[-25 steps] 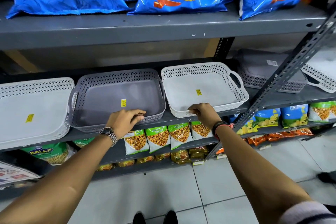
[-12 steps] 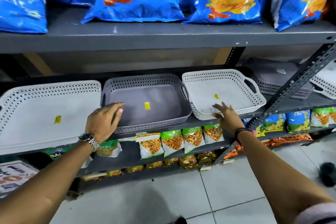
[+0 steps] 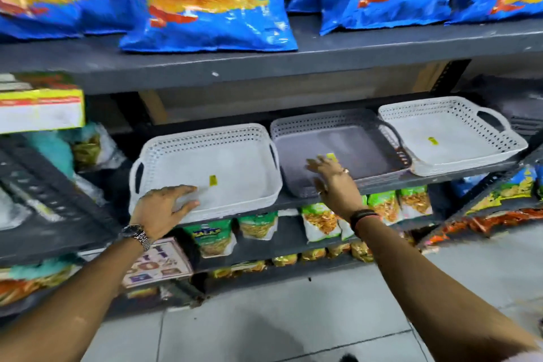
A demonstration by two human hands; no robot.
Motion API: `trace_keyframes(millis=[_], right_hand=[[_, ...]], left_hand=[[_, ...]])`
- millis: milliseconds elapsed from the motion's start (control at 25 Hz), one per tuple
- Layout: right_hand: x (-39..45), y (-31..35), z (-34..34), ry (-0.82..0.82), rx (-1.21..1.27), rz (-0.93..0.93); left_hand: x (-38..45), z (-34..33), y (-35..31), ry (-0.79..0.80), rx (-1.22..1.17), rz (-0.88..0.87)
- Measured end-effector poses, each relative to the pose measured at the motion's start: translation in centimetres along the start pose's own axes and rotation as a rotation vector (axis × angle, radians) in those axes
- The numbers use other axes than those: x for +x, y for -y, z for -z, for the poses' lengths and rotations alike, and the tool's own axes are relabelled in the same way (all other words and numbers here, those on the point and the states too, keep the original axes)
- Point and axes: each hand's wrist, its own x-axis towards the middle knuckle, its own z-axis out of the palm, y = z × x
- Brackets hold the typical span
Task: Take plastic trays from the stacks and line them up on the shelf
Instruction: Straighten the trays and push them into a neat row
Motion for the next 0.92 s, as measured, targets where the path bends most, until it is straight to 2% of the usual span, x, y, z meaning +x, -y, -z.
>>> trace_keyframes(millis=[120,240,360,920], right_hand=[[1.4,4.3,-2.4,0.122,-0.001,0.085],[1.5,6.4,-3.6,0.224,0.012,0.055],[1.4,6.4,-4.1,0.290,0.012,0.004],[2.8,6.8,-3.8,0.351,0.000,-0.034]], left_hand=[[-1.4,0.8,2.1,0.047,0.006,0.016],[-2.0,1.5,2.8,0.196,-0.020,0.069],[-1.8,1.6,2.3,0.332,0.123,0.063],[-1.6,1.0,1.9,0.255,0.103,0.169]])
